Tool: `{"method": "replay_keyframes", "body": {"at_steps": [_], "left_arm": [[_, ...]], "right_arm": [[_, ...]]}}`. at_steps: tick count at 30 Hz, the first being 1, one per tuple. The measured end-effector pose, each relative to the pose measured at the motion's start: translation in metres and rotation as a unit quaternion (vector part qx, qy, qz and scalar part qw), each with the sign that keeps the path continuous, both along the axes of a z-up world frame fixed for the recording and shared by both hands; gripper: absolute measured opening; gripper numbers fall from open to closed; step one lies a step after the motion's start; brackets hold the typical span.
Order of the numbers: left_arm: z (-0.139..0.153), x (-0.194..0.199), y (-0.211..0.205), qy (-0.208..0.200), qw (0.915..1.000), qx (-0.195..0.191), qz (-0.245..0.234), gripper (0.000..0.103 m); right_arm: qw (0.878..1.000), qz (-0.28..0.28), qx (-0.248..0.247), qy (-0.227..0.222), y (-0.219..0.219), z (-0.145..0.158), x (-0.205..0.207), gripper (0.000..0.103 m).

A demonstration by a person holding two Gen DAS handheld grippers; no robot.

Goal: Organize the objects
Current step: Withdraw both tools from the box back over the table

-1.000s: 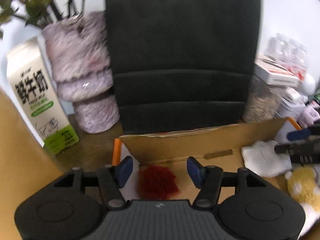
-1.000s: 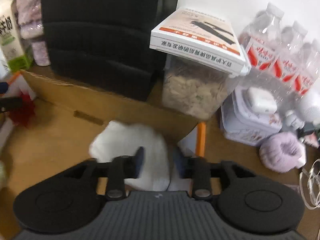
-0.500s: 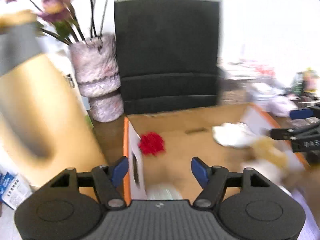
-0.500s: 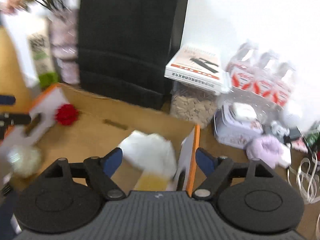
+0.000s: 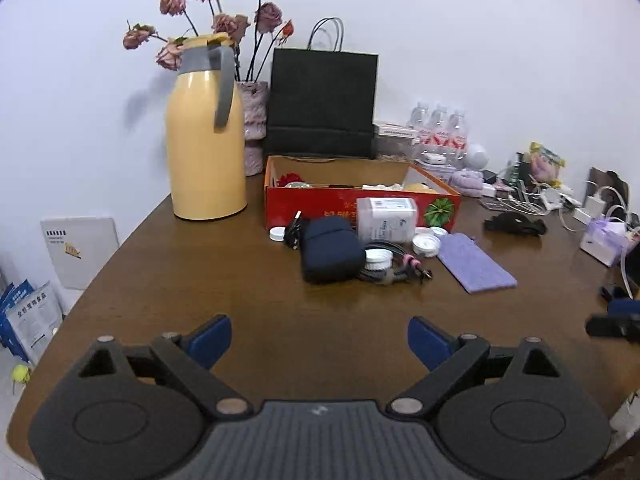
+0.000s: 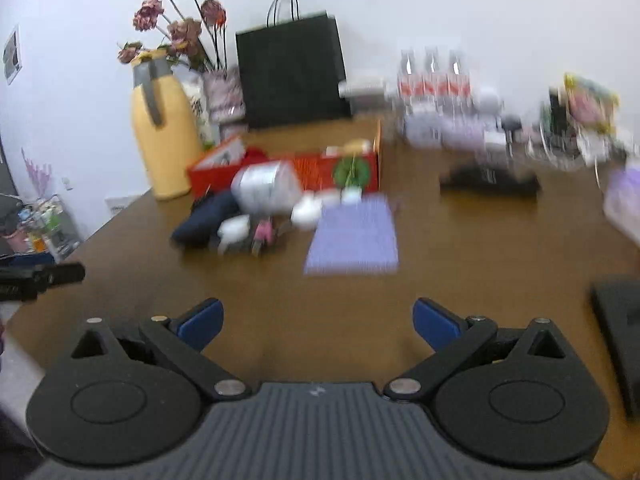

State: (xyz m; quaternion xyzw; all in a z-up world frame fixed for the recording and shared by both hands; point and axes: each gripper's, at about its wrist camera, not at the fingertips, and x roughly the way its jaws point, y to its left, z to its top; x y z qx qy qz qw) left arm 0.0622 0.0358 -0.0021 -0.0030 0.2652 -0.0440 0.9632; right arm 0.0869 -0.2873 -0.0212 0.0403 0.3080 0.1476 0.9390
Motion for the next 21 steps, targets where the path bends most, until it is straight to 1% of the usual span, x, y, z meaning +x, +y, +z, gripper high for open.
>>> {"method": "replay_keyframes", "body": {"at_steps": [3, 6, 9, 11, 12, 14, 16, 18, 19, 20, 21], "left_arm": [[0.008, -0.007, 0.002, -0.013, 0.9997, 0.019, 0.011, 0.095], [0.012, -0.004, 0.006, -0.015, 0.9997, 0.004, 0.021, 0.095], [0.006, 0.004, 0.003, -0.005, 0.9999, -0.012, 0.009, 0.095], [-0.001, 0.015, 0.001, 0.009, 0.9997, -0.02, -0.004, 0.095], [-0.003, 0.023, 0.001, 0.012, 0.9994, -0.029, -0.012, 0.095], [-0.004, 0.044, -0.001, 0.004, 0.999, -0.041, -0.021, 0.095], [-0.004, 0.072, -0.004, -0.012, 0.9983, -0.046, -0.033, 0.095], [-0.005, 0.105, -0.01, -0.005, 0.9979, -0.051, -0.039, 0.093], [-0.007, 0.125, -0.013, -0.002, 0.9972, -0.058, -0.047, 0.092], [-0.01, 0.145, -0.015, 0.004, 0.9964, -0.063, -0.057, 0.088], [-0.014, 0.165, -0.018, 0.015, 0.9956, -0.065, -0.066, 0.087]], "right_arm": [[1.0, 0.006, -0.025, -0.011, 0.001, 0.002, -0.022, 0.103], [1.0, -0.011, -0.013, -0.025, 0.0, 0.005, -0.021, 0.103], [0.999, -0.02, -0.005, -0.027, 0.002, 0.001, -0.012, 0.103], [0.999, -0.024, -0.01, -0.019, 0.006, -0.004, 0.001, 0.103], [1.0, -0.026, -0.011, -0.014, 0.007, -0.007, 0.007, 0.103], [1.0, -0.025, -0.018, -0.005, 0.011, -0.012, 0.024, 0.103], [0.999, -0.023, -0.037, -0.009, 0.018, -0.016, 0.046, 0.103], [0.999, -0.015, -0.044, -0.023, 0.025, -0.019, 0.067, 0.103], [0.999, -0.01, -0.035, -0.029, 0.026, -0.022, 0.081, 0.103], [0.999, -0.01, -0.022, -0.027, 0.026, -0.025, 0.095, 0.103], [1.0, -0.015, -0.015, -0.012, 0.027, -0.028, 0.113, 0.102]]}}
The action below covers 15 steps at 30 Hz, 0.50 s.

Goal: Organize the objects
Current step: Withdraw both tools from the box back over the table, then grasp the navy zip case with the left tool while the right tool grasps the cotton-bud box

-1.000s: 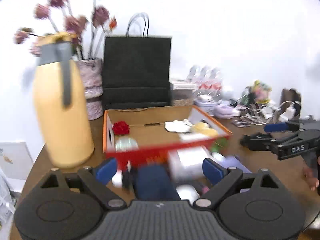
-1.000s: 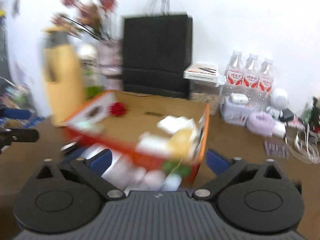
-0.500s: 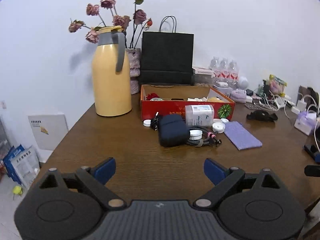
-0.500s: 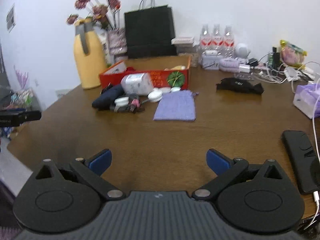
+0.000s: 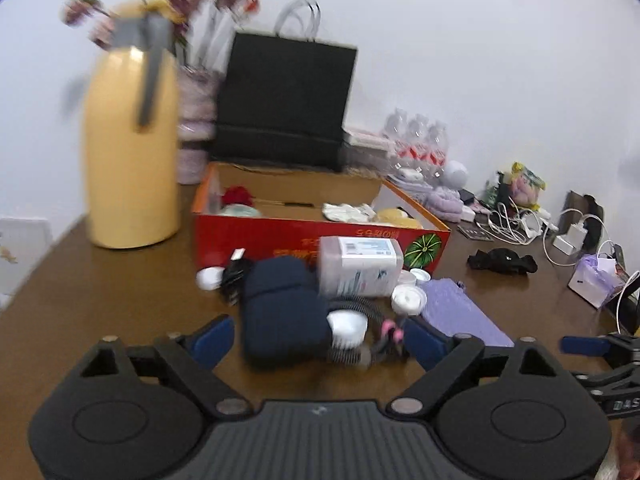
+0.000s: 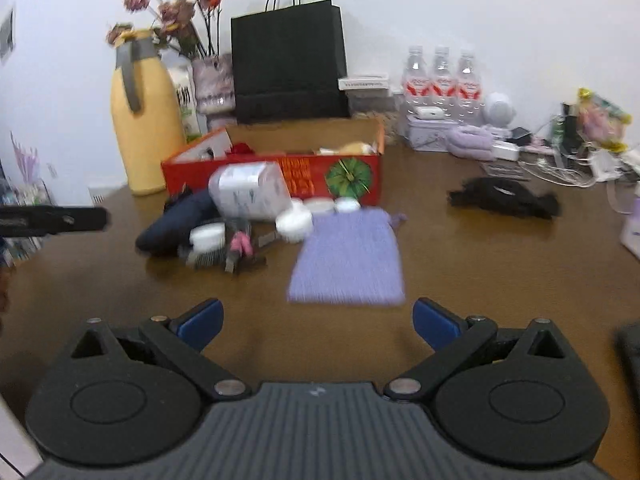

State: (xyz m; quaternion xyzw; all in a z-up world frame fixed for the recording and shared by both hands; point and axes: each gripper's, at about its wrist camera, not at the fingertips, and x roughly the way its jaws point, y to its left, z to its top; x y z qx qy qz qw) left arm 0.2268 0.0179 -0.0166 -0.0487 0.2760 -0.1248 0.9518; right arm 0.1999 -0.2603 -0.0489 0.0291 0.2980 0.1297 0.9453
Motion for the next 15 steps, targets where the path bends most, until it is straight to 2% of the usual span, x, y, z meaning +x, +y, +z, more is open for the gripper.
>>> {"method": "replay_keyframes", "body": {"at_steps": [2, 5, 7, 9, 12, 15], "left_arm": [[-0.009, 0.035, -0.003, 0.02, 0.9998, 0.002, 0.003, 0.085], [-0.025, 0.078, 0.001, 0.057, 0.9982, 0.0, 0.02, 0.084], [-0.036, 0.097, 0.01, 0.083, 0.996, -0.019, 0.026, 0.084], [-0.046, 0.107, 0.019, 0.107, 0.9929, -0.044, 0.028, 0.082], [-0.048, 0.109, 0.019, 0.098, 0.994, -0.045, 0.022, 0.076], [-0.048, 0.109, 0.019, 0.098, 0.9936, -0.051, 0.023, 0.067]], "right_arm": [[1.0, 0.008, -0.015, 0.005, 0.006, -0.005, 0.03, 0.099], [0.998, 0.003, -0.063, 0.0, 0.016, -0.008, 0.065, 0.099], [0.997, 0.001, -0.076, 0.002, 0.018, -0.012, 0.085, 0.099], [0.997, 0.003, -0.075, 0.005, 0.018, -0.015, 0.099, 0.099], [0.998, 0.001, -0.057, 0.015, 0.017, -0.021, 0.115, 0.093], [0.999, 0.035, -0.024, -0.014, 0.023, -0.013, 0.114, 0.092]]}}
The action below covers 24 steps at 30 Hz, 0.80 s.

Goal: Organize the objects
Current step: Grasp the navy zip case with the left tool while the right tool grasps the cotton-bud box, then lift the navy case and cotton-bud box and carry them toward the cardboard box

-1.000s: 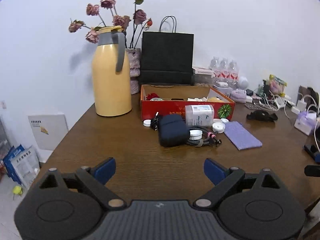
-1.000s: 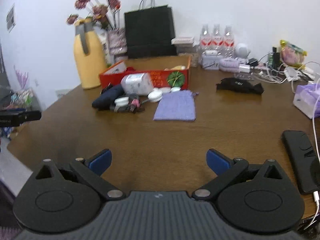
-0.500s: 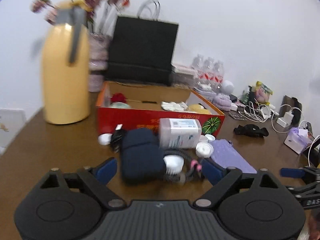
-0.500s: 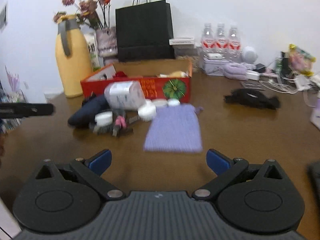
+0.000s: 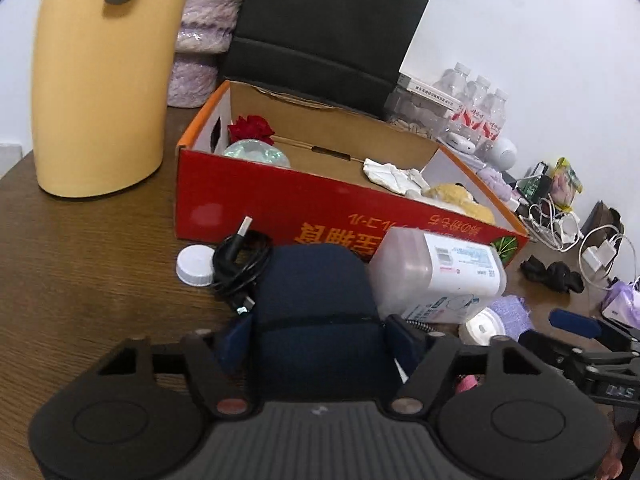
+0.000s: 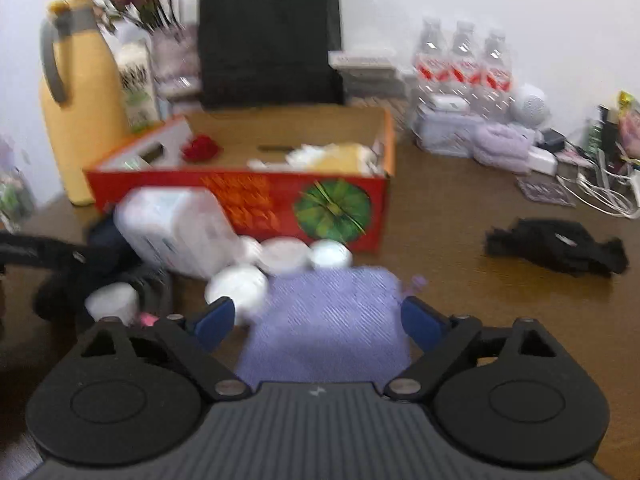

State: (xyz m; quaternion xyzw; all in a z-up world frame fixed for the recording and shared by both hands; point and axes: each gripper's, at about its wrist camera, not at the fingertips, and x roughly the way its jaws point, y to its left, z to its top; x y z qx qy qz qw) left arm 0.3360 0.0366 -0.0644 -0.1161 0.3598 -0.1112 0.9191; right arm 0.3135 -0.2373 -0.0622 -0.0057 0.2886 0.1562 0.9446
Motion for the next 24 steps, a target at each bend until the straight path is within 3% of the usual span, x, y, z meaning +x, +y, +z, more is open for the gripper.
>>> {"method": "replay_keyframes", "body": {"at_steps": [4, 7, 10, 13, 14, 15, 18, 21, 24], "left_arm": [[0.003, -0.008, -0.004, -0.008, 0.9999, 0.014, -0.005, 0.064], [0.005, -0.015, -0.006, -0.011, 0.9997, 0.021, -0.003, 0.063], [0.008, -0.025, 0.002, -0.006, 0.9996, 0.024, 0.015, 0.061], [0.014, -0.045, 0.011, -0.015, 0.9998, 0.012, 0.01, 0.061], [0.017, -0.052, 0.011, -0.019, 0.9997, 0.013, 0.006, 0.061], [0.02, -0.061, 0.011, -0.024, 0.9996, 0.016, 0.002, 0.061], [0.027, -0.09, 0.007, -0.041, 0.9988, 0.027, -0.008, 0.061], [0.032, -0.114, 0.008, -0.041, 0.9987, 0.028, 0.006, 0.061], [0.041, -0.147, 0.008, -0.068, 0.996, 0.05, 0.032, 0.061]], "right_arm": [[0.996, 0.077, 0.002, -0.033, 0.032, 0.01, -0.003, 0.092], [0.996, 0.075, -0.025, -0.04, 0.064, 0.011, 0.01, 0.094], [0.995, 0.099, -0.006, -0.033, 0.076, 0.008, 0.019, 0.094], [0.994, 0.107, -0.009, -0.015, 0.077, -0.001, 0.019, 0.073], [0.994, 0.108, -0.013, -0.014, 0.076, -0.004, 0.017, 0.055], [0.994, 0.109, -0.011, -0.006, 0.074, -0.006, 0.016, 0.047], [0.995, 0.102, 0.007, 0.0, 0.074, -0.002, 0.006, 0.046], [0.994, 0.099, -0.001, -0.037, 0.077, 0.011, -0.017, 0.044], [0.994, 0.081, -0.003, -0.078, 0.066, 0.033, -0.059, 0.043]]}}
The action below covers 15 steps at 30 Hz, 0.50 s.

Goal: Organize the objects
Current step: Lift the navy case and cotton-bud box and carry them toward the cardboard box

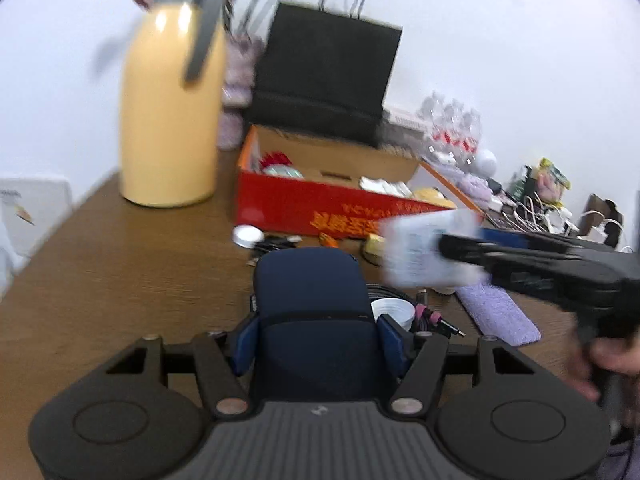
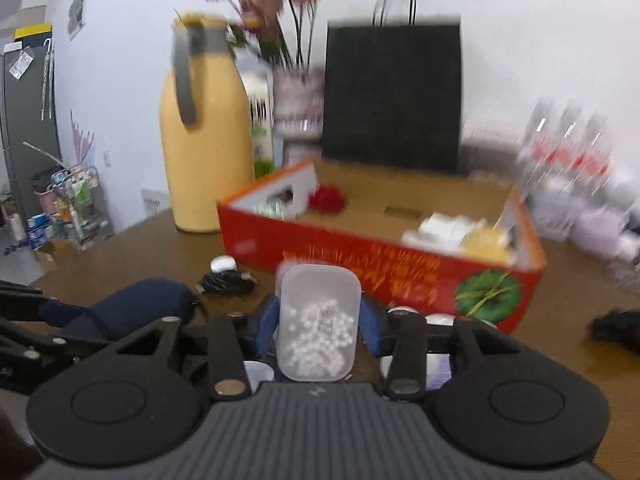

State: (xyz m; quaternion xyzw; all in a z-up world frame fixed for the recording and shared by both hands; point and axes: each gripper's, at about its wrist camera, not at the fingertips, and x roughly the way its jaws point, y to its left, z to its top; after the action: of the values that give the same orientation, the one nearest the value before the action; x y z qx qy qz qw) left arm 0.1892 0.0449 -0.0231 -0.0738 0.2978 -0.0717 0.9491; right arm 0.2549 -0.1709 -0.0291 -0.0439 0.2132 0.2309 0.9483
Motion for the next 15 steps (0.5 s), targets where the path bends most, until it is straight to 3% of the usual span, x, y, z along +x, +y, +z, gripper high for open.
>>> {"method": "replay_keyframes", "body": {"at_steps": [4, 9, 11, 15], "left_arm": [[-0.002, -0.038, 0.0, 0.013, 0.9997, 0.012, 0.015, 0.061], [-0.016, -0.065, -0.012, 0.041, 0.998, 0.048, 0.003, 0.061], [-0.023, -0.07, -0.018, 0.047, 0.9976, 0.049, -0.007, 0.062], [-0.032, -0.067, -0.024, 0.057, 0.997, 0.052, -0.005, 0.066]], "right_arm": [[0.995, -0.021, 0.075, 0.067, -0.033, 0.001, -0.055, 0.042], [0.973, -0.022, 0.162, 0.164, -0.071, -0.016, -0.107, 0.041], [0.965, -0.026, 0.185, 0.182, -0.084, -0.022, -0.114, 0.041], [0.957, -0.124, 0.183, 0.187, -0.106, -0.032, -0.108, 0.045]]}}
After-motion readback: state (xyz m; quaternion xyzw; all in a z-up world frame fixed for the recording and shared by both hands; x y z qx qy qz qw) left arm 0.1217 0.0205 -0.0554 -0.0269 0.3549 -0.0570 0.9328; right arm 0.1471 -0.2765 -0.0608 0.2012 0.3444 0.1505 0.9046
